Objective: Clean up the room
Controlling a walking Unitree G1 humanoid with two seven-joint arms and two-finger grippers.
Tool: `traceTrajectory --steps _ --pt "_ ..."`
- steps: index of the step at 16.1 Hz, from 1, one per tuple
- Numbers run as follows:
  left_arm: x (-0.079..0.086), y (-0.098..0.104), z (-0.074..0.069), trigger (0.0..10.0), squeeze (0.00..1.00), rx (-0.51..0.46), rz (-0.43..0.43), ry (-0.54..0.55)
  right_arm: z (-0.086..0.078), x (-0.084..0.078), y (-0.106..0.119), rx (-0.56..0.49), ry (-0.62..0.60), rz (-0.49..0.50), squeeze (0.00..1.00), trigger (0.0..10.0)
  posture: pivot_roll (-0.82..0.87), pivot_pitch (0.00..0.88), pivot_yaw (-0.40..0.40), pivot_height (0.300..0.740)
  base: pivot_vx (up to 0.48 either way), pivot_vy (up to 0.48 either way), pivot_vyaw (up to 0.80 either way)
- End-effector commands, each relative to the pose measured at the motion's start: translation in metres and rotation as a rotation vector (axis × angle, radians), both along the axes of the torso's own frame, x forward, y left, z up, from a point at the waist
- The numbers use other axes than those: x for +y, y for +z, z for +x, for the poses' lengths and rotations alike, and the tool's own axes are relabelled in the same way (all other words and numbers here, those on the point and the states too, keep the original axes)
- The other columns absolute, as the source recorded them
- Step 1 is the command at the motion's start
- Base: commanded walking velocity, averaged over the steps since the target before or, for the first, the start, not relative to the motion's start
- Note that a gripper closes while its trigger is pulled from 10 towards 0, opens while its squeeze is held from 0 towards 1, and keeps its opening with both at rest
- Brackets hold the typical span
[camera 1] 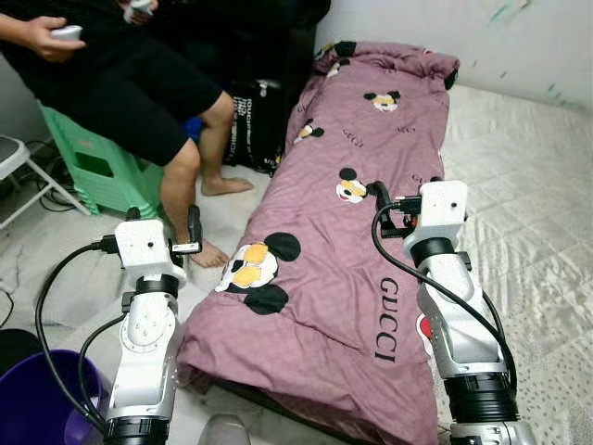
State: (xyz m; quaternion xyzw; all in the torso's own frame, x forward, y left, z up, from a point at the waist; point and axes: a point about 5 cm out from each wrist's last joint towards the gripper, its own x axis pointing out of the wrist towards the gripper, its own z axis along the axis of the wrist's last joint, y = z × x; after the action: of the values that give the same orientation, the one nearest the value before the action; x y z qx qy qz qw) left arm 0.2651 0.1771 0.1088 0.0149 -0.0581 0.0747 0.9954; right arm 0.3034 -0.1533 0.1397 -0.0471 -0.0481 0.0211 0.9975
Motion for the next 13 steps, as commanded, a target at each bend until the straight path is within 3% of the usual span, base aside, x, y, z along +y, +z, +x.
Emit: traceTrajectory --steps 1,13 --pt "0.0005 -0.0008 0.0014 10.0 0.0 0.008 0.014 0.004 0.0013 -0.0017 -0.0041 0.024 -0.013 0.008 0.0 10.0 -0.01 0.0 -0.011 0.74 0.0 0.0 0.0" --pt "-0.0024 0.0024 0.0059 10.0 0.0 -0.008 0.024 -0.002 0.0045 0.0012 -0.0027 0.021 -0.023 0.009 0.0 10.0 -0.01 0.0 -0.016 0.74 0.0 0.0 0.0"
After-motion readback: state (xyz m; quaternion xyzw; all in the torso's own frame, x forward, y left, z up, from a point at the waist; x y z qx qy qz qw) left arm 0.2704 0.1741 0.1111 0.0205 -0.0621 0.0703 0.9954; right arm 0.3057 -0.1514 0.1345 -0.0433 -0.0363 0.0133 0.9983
